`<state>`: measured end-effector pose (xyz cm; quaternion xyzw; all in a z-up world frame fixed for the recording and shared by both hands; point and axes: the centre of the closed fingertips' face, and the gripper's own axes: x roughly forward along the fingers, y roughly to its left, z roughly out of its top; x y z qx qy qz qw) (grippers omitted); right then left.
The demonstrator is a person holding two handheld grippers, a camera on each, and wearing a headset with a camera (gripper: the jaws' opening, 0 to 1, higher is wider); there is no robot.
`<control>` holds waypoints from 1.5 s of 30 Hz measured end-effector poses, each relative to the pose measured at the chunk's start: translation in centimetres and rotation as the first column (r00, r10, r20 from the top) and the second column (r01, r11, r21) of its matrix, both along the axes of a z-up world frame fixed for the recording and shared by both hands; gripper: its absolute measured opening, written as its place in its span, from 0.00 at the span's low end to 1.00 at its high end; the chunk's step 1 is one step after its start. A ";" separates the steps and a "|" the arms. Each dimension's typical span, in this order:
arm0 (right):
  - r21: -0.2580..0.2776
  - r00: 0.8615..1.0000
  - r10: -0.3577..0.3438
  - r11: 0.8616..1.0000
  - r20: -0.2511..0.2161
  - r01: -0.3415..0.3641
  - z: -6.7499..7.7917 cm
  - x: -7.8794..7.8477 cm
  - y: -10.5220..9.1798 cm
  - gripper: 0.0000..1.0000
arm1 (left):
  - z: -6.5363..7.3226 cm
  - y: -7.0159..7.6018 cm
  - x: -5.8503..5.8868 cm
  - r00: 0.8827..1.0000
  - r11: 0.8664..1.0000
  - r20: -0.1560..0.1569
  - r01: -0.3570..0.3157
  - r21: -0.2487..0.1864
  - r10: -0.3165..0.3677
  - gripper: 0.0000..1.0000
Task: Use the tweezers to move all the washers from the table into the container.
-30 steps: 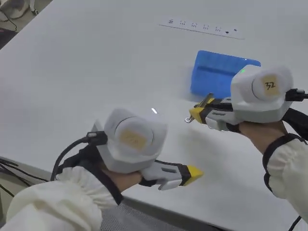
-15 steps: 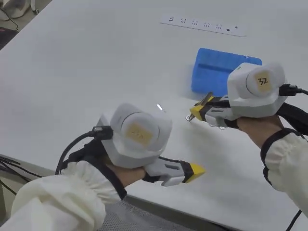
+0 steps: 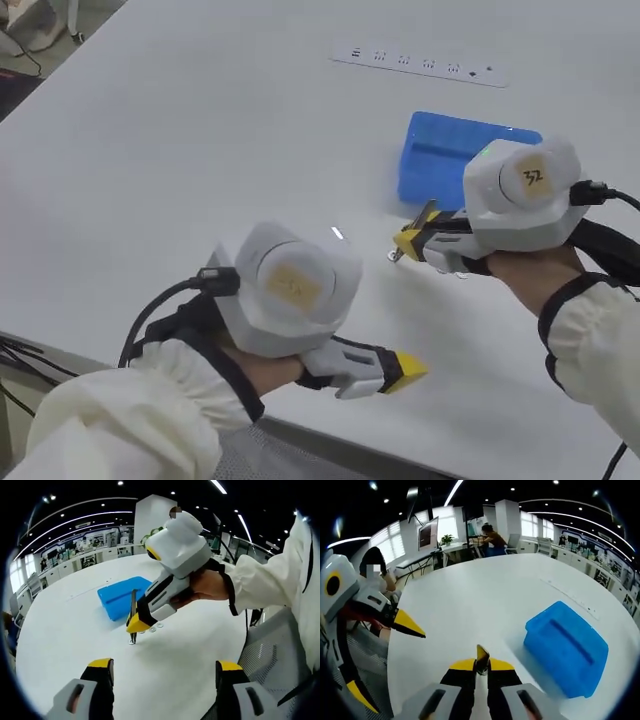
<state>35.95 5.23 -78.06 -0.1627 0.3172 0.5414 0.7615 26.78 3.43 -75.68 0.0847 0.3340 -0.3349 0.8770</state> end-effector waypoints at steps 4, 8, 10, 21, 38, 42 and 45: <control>-0.037 0.999 0.032 0.999 0.013 -0.031 0.0 -0.2 0.0 0.03 | 0.0 0.2 0.1 1.000 1.000 0.002 0.010 0.015 -0.010 0.84; -0.049 0.999 0.047 0.998 0.025 -0.046 0.3 -0.3 -0.3 0.03 | 0.1 0.4 0.4 1.000 1.000 0.007 0.007 0.018 -0.007 0.84; -0.052 0.998 0.048 0.998 0.030 -0.046 0.6 -0.2 -0.5 0.03 | 0.1 0.5 0.5 1.000 1.000 0.004 0.011 0.026 -0.011 0.84; -0.022 0.997 0.048 0.999 0.057 -0.047 2.8 0.4 -0.5 0.03 | 0.5 0.8 1.1 1.000 0.999 0.019 0.008 0.034 -0.008 0.83; 0.071 0.998 -0.023 0.997 0.051 0.019 5.4 2.4 -0.9 0.03 | 0.1 0.8 0.9 1.000 1.000 0.013 0.002 0.027 -0.002 0.82; 0.105 0.993 -0.085 0.992 0.080 0.076 6.8 4.7 -1.2 0.03 | 0.0 0.9 1.1 1.000 0.999 0.012 0.008 0.031 -0.008 0.82; 0.115 0.986 -0.127 0.987 0.108 0.114 7.5 6.3 -1.5 0.03 | 0.1 0.9 1.2 1.000 0.999 0.016 0.008 0.032 -0.009 0.82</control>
